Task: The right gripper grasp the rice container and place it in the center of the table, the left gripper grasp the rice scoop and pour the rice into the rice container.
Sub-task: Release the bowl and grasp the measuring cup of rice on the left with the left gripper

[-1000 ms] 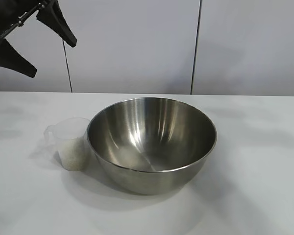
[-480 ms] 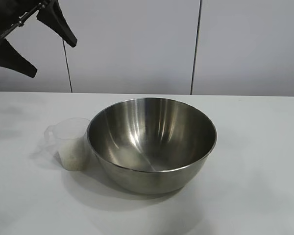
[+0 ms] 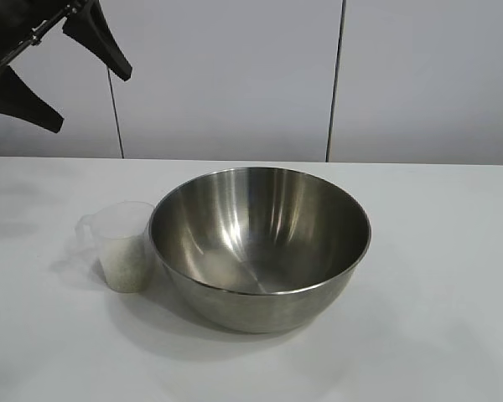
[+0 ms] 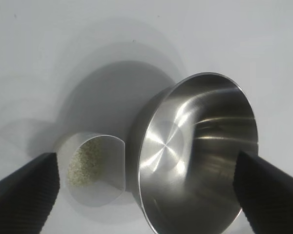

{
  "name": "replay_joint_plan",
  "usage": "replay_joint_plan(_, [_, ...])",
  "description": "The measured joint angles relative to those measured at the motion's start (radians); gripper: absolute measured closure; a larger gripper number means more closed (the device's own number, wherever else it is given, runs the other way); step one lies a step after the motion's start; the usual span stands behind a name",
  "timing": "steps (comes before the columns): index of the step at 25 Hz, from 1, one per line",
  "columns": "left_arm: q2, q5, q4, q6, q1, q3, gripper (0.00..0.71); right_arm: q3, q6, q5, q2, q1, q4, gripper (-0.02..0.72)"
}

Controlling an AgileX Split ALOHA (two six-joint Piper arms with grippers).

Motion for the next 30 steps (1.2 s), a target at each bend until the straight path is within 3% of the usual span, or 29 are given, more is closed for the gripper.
replay_joint_plan(13, [0.000,-0.007,0.000,0.000,0.000,0.000,0.016,0.001,0.000,-0.002,0.000,0.000,0.000,0.136])
replay_joint_plan(24, [0.000,-0.038,-0.076,-0.006,0.000,0.000,0.016,0.001,0.000,-0.003,0.000,0.000,0.000,0.136])
replay_joint_plan(30, [-0.038,-0.114,-0.108,0.154,-0.011,-0.030,0.016,0.001,0.000,-0.003,0.000,0.000,0.000,0.136])
